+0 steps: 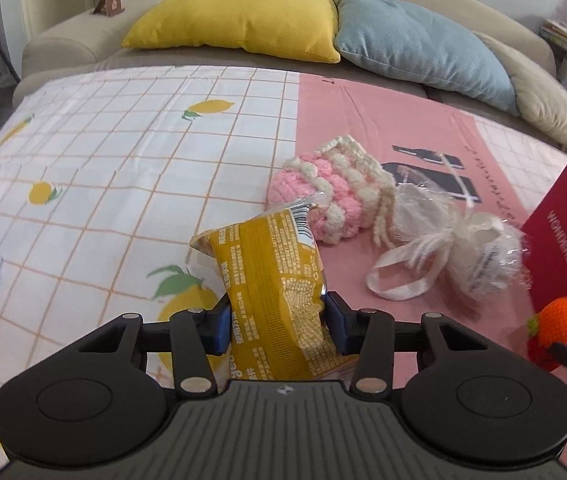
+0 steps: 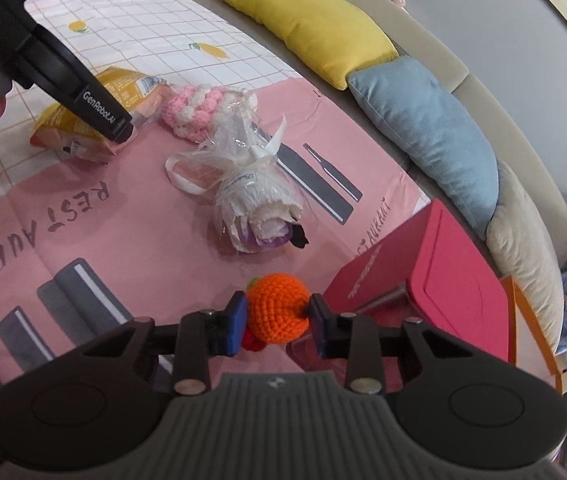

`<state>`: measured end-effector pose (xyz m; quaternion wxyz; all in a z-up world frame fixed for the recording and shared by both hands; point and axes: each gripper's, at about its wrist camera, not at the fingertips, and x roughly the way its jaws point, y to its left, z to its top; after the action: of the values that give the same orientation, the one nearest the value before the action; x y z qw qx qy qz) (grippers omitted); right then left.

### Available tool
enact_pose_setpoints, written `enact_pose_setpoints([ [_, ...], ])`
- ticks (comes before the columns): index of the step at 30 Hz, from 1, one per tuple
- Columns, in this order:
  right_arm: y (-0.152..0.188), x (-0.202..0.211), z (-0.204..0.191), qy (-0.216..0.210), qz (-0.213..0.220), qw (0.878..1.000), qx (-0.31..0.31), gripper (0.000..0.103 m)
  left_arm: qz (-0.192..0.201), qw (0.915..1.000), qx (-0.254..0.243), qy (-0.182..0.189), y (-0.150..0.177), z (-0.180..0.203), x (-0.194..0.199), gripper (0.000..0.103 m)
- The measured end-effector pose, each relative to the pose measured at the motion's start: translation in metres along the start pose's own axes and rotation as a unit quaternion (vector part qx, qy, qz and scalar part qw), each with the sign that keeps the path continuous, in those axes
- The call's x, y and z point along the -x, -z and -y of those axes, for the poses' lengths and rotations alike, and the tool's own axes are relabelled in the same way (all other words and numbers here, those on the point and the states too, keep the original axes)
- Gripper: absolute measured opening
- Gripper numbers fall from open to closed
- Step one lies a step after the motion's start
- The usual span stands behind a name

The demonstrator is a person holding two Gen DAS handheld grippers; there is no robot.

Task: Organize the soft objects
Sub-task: 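Carry the ball and snack bag into the orange-rimmed box and release both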

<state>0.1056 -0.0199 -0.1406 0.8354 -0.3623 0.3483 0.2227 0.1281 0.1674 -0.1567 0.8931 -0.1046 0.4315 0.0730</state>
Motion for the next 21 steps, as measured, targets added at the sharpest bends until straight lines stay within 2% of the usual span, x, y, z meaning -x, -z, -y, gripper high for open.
enact_pose_setpoints([
  [9, 0.018, 0.012, 0.013, -0.054, -0.021, 0.996, -0.063, 0.033, 0.01, 0.9984, 0.041, 0.038, 0.003, 0.004, 0.033, 0.051],
  [16, 0.025, 0.026, 0.019, -0.072, -0.008, 0.994, -0.085, 0.033, 0.014, 0.9976, 0.028, 0.062, 0.009, 0.024, 0.054, 0.051],
  [21, 0.028, 0.041, 0.031, -0.071, 0.018, 0.992, -0.103, 0.033, 0.037, 0.9956, 0.014, 0.085, 0.012, 0.045, 0.079, 0.051],
])
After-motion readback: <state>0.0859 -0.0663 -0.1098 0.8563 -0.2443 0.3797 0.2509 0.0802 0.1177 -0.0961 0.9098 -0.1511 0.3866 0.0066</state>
